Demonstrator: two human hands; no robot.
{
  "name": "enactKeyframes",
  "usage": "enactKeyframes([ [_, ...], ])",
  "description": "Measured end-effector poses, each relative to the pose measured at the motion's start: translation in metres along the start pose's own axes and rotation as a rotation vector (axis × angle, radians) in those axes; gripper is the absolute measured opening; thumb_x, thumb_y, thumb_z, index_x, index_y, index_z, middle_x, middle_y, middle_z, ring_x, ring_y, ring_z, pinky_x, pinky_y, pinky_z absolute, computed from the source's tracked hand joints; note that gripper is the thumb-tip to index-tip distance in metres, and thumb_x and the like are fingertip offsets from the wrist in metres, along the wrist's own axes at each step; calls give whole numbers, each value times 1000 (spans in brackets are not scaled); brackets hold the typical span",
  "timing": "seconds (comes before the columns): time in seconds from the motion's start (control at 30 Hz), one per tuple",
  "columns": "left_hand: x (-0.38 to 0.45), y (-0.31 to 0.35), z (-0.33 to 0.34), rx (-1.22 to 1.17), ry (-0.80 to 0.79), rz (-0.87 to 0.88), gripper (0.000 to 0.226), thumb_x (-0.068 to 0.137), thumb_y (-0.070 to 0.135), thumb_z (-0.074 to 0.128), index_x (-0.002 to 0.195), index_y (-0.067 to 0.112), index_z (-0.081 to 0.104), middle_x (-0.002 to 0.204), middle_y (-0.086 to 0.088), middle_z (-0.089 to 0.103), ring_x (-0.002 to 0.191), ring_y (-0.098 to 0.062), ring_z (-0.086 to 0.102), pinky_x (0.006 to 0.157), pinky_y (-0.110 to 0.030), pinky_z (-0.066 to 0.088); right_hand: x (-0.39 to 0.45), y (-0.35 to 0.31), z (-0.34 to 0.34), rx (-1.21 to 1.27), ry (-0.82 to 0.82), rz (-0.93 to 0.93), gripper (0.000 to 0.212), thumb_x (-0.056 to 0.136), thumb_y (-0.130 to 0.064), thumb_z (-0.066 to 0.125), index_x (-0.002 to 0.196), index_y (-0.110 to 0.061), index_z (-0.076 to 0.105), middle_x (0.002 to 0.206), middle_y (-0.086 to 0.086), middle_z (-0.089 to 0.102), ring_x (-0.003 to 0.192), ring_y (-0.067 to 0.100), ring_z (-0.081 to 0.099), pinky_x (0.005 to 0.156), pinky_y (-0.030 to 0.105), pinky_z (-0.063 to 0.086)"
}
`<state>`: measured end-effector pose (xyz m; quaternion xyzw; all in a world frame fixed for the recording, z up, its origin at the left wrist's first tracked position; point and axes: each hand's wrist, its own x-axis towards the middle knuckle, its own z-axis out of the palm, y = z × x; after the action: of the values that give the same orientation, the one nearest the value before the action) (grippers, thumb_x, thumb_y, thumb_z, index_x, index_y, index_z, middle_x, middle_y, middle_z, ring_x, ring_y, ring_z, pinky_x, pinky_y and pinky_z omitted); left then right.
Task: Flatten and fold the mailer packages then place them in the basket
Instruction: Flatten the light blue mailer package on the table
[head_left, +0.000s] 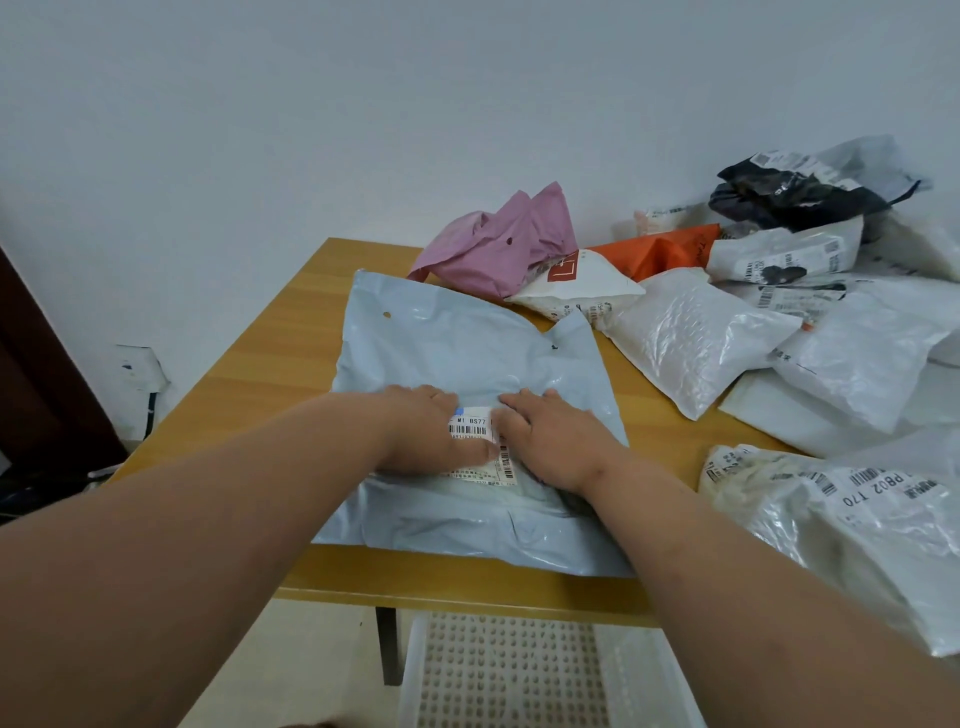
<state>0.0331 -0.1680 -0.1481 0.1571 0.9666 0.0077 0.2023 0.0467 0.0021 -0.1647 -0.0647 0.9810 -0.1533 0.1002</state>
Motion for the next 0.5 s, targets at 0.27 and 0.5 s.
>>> enactKeyframes([
  [0.27, 16, -7, -9, 106, 303, -118, 60, 99, 59, 19, 139, 24, 46, 142, -10, 43, 130, -29, 41, 107, -46, 32, 14, -1, -7, -247, 136, 48, 50, 97, -52, 31, 141, -30, 38, 144, 6, 40, 130, 28, 38, 106, 47, 31],
  [0.5, 35, -19, 16, -91, 173, -198, 72, 94, 66, 16, 156, 30, 5, 165, 6, -2, 150, -30, -3, 119, -55, 1, 23, 17, 9, -194, 80, 51, 63, 96, -60, 21, 154, -41, 4, 165, 2, -3, 151, 28, -5, 118, 59, 0],
])
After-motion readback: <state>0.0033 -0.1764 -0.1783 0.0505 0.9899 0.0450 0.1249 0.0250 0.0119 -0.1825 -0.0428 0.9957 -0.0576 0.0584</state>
